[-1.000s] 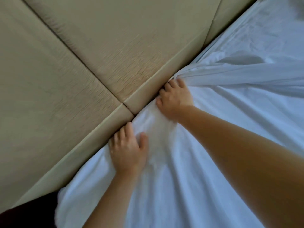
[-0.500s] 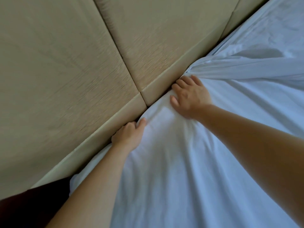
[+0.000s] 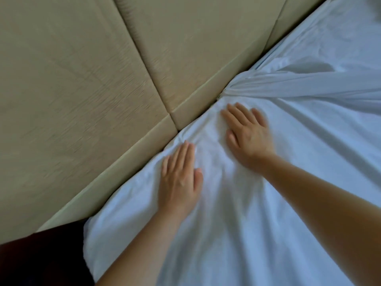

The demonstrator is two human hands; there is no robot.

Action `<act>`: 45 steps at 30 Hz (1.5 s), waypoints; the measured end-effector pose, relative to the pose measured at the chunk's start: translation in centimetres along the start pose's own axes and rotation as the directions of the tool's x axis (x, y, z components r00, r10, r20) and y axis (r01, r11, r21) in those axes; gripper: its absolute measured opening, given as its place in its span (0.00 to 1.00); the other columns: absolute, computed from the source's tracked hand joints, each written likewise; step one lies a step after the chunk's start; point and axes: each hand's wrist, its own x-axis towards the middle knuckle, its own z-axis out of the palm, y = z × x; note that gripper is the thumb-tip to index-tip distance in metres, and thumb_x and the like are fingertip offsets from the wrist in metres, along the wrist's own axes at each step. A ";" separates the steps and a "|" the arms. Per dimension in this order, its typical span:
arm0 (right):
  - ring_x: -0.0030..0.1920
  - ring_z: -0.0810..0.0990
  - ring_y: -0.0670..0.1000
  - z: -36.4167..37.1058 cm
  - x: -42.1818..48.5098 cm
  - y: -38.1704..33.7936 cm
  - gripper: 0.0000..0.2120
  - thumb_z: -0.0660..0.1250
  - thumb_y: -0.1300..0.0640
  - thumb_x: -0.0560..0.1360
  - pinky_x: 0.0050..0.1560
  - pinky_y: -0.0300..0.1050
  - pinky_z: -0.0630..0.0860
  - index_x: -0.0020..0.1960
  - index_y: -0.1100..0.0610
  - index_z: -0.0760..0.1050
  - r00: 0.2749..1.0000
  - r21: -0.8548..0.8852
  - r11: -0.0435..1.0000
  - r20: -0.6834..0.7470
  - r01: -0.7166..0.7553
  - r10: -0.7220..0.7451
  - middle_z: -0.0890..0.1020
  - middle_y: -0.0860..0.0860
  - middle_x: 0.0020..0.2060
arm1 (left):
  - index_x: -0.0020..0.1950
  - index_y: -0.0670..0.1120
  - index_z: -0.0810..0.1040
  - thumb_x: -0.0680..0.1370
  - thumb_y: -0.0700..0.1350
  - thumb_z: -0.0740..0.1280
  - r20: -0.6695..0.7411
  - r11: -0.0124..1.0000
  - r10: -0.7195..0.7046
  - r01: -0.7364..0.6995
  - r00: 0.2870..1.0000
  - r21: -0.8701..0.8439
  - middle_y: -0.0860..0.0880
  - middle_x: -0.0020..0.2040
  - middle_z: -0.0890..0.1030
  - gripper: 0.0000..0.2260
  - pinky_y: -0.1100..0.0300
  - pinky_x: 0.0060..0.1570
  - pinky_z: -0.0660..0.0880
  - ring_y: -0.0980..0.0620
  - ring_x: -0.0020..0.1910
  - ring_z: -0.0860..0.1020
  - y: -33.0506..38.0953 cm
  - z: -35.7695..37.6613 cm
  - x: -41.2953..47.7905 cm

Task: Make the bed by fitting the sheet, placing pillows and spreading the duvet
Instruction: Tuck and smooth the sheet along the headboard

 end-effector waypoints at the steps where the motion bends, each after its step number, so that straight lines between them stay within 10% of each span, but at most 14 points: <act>1: 0.72 0.65 0.55 -0.3 -1.5 1.0 0.28 0.51 0.51 0.73 0.70 0.53 0.54 0.71 0.56 0.66 1.000 -0.004 1.000 0.000 -0.022 0.022 0.69 0.53 0.71 | 0.71 0.41 0.68 0.75 0.50 0.54 0.013 0.999 0.034 -0.034 0.999 0.011 0.43 0.70 0.71 0.26 0.48 0.66 0.67 0.47 0.69 0.70 1.2 0.3 0.0; 15: 0.72 0.63 0.55 -2.8 -11.0 11.8 0.29 0.53 0.48 0.73 0.70 0.51 0.55 0.74 0.54 0.62 0.959 -0.021 0.959 -0.030 -0.283 0.283 0.66 0.55 0.72 | 0.71 0.44 0.68 0.72 0.54 0.56 0.051 0.935 0.340 -0.343 0.939 0.091 0.43 0.72 0.69 0.28 0.45 0.66 0.65 0.47 0.71 0.67 14.8 5.9 7.6; 23: 0.49 0.75 0.63 -5.7 -10.8 14.9 0.32 0.55 0.55 0.71 0.51 0.55 0.74 0.75 0.60 0.58 0.939 0.228 0.926 -0.099 -0.302 0.330 0.80 0.58 0.53 | 0.75 0.47 0.55 0.73 0.53 0.57 -0.139 0.968 0.243 -0.250 0.960 -0.030 0.42 0.76 0.59 0.31 0.44 0.68 0.59 0.47 0.74 0.57 17.4 7.6 11.2; 28: 0.51 0.74 0.58 -6.6 -9.0 15.4 0.34 0.60 0.60 0.76 0.49 0.51 0.72 0.77 0.52 0.49 0.890 0.363 0.837 -0.043 -0.410 0.454 0.79 0.53 0.51 | 0.76 0.47 0.53 0.76 0.54 0.54 -0.114 0.914 0.406 -0.405 0.907 0.028 0.43 0.76 0.57 0.29 0.44 0.69 0.52 0.47 0.75 0.54 18.5 8.2 12.5; 37: 0.69 0.62 0.58 -9.8 -3.1 21.9 0.33 0.62 0.51 0.77 0.66 0.53 0.62 0.77 0.53 0.51 0.845 0.078 0.876 -0.235 -0.477 0.481 0.61 0.54 0.72 | 0.76 0.45 0.56 0.77 0.58 0.52 -0.209 0.983 0.177 -0.182 0.962 -0.006 0.43 0.76 0.61 0.31 0.48 0.70 0.50 0.46 0.75 0.58 21.4 10.0 17.7; 45: 0.58 0.76 0.60 -11.1 -0.9 27.2 0.32 0.65 0.43 0.74 0.55 0.49 0.69 0.74 0.47 0.57 0.838 0.107 0.842 0.223 -0.529 0.498 0.79 0.54 0.55 | 0.74 0.43 0.62 0.78 0.54 0.53 -0.195 0.982 0.191 -0.186 0.962 0.042 0.45 0.72 0.69 0.27 0.48 0.67 0.56 0.48 0.71 0.67 21.4 10.8 18.3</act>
